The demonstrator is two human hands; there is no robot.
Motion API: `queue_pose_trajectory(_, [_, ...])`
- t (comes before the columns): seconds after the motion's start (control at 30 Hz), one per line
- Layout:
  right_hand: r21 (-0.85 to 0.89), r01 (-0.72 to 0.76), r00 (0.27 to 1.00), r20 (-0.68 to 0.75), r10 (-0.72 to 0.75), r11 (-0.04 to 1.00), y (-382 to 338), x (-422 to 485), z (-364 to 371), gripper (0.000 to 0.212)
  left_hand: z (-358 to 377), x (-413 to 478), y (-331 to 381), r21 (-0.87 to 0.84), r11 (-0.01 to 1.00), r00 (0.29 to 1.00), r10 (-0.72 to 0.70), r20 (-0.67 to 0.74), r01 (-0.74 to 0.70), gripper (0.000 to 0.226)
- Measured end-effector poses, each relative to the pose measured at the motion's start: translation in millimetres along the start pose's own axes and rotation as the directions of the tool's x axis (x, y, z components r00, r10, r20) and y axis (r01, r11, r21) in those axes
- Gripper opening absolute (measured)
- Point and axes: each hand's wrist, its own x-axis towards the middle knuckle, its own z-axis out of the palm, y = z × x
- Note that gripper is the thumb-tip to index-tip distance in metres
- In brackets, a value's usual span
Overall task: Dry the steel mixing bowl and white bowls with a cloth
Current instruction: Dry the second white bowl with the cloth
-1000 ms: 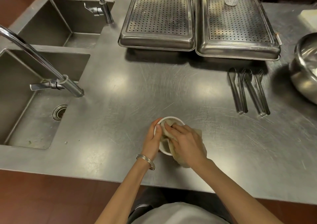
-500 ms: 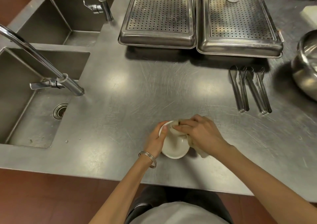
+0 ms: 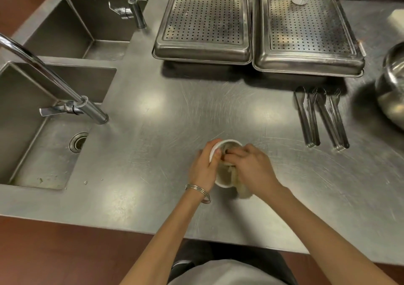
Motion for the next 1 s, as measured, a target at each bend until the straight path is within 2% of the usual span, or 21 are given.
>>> queue_pose_trajectory(0.07, [-0.032,0.077,0.997,0.035,-0.076,0.997,-5,-5,12,0.062,-6,3,0,-0.045,0.999,0.999,-0.019,-0.04,0.017,0.033])
queue_pose_trajectory(0.13, [0.047,0.145,0.989,0.036,-0.146,0.988,-3,-12,14,0.049,-7,0,-3,-0.068,0.997,0.998,-0.037,-0.046,0.033,0.025])
queue_pose_trajectory(0.2, [0.144,0.061,0.99,0.12,-0.079,0.988,8,-15,2,0.037,-5,-6,-8,-0.062,0.997,0.998,-0.055,-0.023,0.054,0.024])
queue_pose_trajectory(0.27, [0.137,-0.036,0.968,0.252,0.0,0.99,28,-23,-6,0.038,-5,-7,-14,0.022,0.997,0.997,-0.07,-0.044,0.071,0.039])
queue_pose_trajectory(0.33, [0.109,-0.134,0.965,0.241,0.104,0.985,45,-35,-14,0.037,-14,-3,-18,0.058,0.995,0.992,-0.077,-0.096,0.083,0.052])
queue_pose_trajectory(0.4, [0.161,-0.2,0.976,0.122,0.181,0.967,58,-43,-5,0.033,-24,2,-18,-0.069,0.995,0.986,-0.085,-0.141,0.076,0.042])
queue_pose_trajectory(0.47, [0.232,-0.228,0.971,0.121,0.205,0.945,61,-44,13,0.033,-28,3,-11,-0.262,0.951,0.971,-0.2,-0.13,0.161,0.019])
queue_pose_trajectory(0.5, [0.284,-0.216,0.975,0.121,0.188,0.934,59,-43,21,0.037,-28,3,-6,-0.33,0.921,0.962,-0.252,-0.101,0.207,0.019])
queue_pose_trajectory(0.53, [0.363,-0.21,0.976,0.127,0.175,0.908,55,-43,28,0.042,-27,2,-3,-0.373,0.895,0.956,-0.287,-0.064,0.244,0.021])
queue_pose_trajectory(0.6, [0.565,-0.234,0.972,0.131,0.194,0.791,45,-39,33,0.051,-26,-3,2,-0.403,0.878,0.958,-0.286,-0.005,0.26,0.022])
queue_pose_trajectory(0.63, [0.676,-0.259,0.965,0.157,0.209,0.689,38,-37,30,0.062,-26,-5,5,-0.405,0.879,0.963,-0.268,0.02,0.253,0.023])
queue_pose_trajectory(0.7, [0.859,-0.291,0.954,0.225,0.199,0.422,29,-32,22,0.082,-25,-8,8,-0.435,0.867,0.969,-0.23,0.087,0.244,0.025])
queue_pose_trajectory(0.77, [0.923,-0.289,0.951,0.247,0.186,0.252,25,-27,12,0.084,-23,-10,14,-0.482,0.841,0.967,-0.182,0.176,0.246,0.03])
queue_pose_trajectory(0.83, [0.943,-0.27,0.956,0.238,0.172,0.196,21,-21,2,0.07,-22,-10,20,-0.445,0.868,0.961,-0.113,0.254,0.219,0.032])
queue_pose_trajectory(0.93, [0.944,-0.258,0.941,0.198,0.273,0.205,18,-16,-4,0.039,-21,-9,22,-0.301,0.937,0.946,-0.08,0.313,0.179,0.062])
queue_pose_trajectory(1.0, [0.931,-0.286,0.922,0.203,0.331,0.227,18,-16,-3,0.034,-21,-11,19,-0.111,0.993,0.975,-0.019,0.223,0.045,0.077])
